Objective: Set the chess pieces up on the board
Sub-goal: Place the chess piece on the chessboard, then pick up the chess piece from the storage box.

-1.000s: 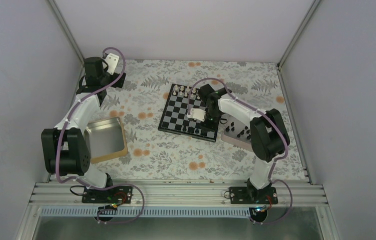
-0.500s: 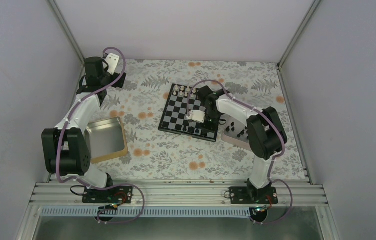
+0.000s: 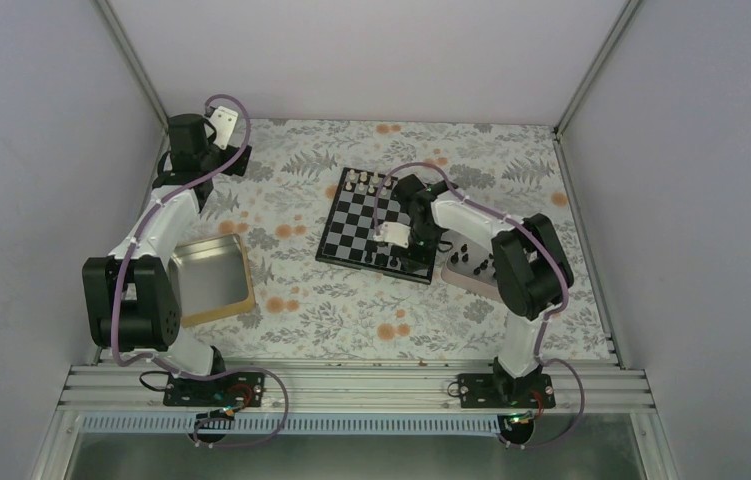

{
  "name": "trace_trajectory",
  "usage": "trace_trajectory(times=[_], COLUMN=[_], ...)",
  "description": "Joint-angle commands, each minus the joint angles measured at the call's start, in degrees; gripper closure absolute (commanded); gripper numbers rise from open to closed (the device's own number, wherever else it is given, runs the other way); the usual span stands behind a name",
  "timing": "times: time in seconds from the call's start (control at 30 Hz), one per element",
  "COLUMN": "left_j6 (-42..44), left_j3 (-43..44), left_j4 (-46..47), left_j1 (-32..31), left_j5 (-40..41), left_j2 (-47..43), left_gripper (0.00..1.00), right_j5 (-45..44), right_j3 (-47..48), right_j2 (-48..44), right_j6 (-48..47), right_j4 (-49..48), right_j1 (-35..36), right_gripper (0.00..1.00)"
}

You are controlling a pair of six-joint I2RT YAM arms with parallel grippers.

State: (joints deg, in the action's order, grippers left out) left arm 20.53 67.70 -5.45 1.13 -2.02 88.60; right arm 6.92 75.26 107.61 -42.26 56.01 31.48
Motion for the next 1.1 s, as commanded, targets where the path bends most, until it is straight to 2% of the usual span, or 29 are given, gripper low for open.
trace_trajectory(times=[0.0, 0.13, 0.3, 0.53, 0.7, 0.87, 1.07], left_j6=[-0.1, -0.1, -0.1, -0.4, -0.4, -0.5, -0.5], left_j3=[0.1, -0.1, -0.1, 0.1, -0.4, -0.4, -0.2], left_j4=[0.4, 0.4, 0.7, 0.8, 1.0, 0.9, 0.7], left_j1=[0.0, 0.0, 0.0, 0.0, 0.0, 0.0, 0.0], left_j5=[-0.6, -0.6, -0.8, -1.3, -1.2, -1.2, -1.2], left_j2=[-1.2, -1.4, -1.4, -1.2, -1.6, -1.7, -1.5], left_gripper=[0.00, 0.00, 0.00, 0.00, 0.00, 0.00, 0.00], right_j5=[-1.4, -1.9, -3.4, -1.6, 2.6, 3.2, 5.0], right_j3=[0.2, 1.7, 2.6, -1.7, -4.3, -8.1, -10.4], right_j2=[-4.8, -9.6, -17.1, -18.3, -15.6, -12.7, -12.7], right_j6=[0.2, 0.1, -1.8, -7.6, -8.1, -7.0, -7.3], right_j4=[0.5, 4.4, 6.7, 3.7, 0.9, -4.3, -6.1], right_j1=[0.1, -2.7, -11.5, -24.0, -24.5, -23.6, -23.5], right_gripper=[0.64, 0.64, 0.63, 0.67, 0.68, 0.68, 0.68])
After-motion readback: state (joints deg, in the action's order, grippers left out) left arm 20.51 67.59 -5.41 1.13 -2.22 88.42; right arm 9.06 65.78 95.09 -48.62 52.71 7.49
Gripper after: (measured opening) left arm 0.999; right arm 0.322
